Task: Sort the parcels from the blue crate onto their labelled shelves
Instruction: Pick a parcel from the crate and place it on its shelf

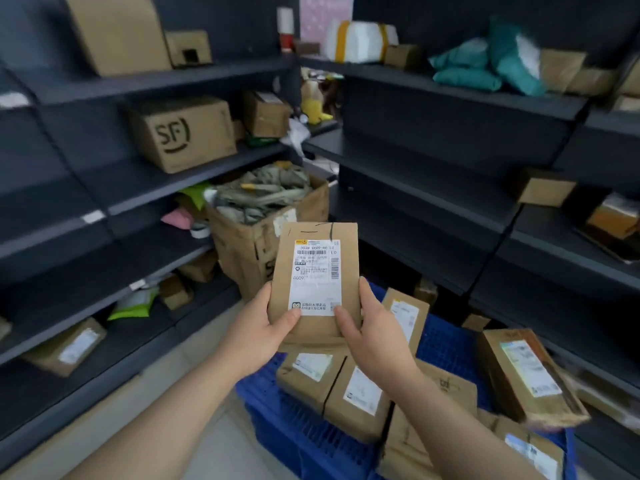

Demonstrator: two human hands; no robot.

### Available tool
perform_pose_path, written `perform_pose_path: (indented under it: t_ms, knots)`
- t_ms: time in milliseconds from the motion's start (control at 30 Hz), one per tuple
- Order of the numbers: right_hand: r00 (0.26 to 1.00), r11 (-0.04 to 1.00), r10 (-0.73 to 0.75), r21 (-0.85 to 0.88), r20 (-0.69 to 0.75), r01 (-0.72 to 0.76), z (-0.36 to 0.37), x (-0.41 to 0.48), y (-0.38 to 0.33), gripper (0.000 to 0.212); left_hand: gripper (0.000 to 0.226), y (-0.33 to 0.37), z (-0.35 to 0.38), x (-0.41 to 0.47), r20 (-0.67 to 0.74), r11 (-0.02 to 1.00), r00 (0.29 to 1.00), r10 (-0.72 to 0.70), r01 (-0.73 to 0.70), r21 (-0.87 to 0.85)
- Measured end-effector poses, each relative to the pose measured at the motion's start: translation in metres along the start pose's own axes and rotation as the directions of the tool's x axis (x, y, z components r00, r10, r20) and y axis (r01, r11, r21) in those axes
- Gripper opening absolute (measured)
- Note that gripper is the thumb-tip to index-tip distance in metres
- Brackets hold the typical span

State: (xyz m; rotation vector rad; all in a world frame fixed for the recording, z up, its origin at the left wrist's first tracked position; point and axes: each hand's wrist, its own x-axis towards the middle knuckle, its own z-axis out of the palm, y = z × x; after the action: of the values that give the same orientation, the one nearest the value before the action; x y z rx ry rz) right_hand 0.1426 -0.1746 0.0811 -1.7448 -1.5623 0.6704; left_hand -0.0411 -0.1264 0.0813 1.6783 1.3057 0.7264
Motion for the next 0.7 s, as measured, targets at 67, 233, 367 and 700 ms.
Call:
perform_pose_path:
  t_ms: [67,233,367,700]
  knots:
    - [0.997,0.998,-0.063,0.015,0.033,0.063,0.001,-0.002,-0.038,0.043,0.038,0.014,-0.032,-0.021,-0.081,1.0,0.997,-0.005,0.007,0.029]
    - [0.968,0.97,-0.241,0.023,0.074,0.24,0.025,0.001,-0.134,0.036,0.044,0.03,-0.117,-0.073,-0.287,0.998,0.957,-0.049,0.056,0.017]
    - [0.918,0.93,-0.367,0.021,0.15,0.368,0.063,0.005,-0.209,0.038,0.045,0.029,-0.188,-0.113,-0.423,0.996,0.902,-0.085,0.087,-0.016]
    - [0.789,0.866,-0.493,0.12,0.367,0.485,0.227,0.005,-0.373,0.044,0.054,-0.042,-0.372,-0.195,-0.613,0.969,0.755,-0.232,0.237,-0.076]
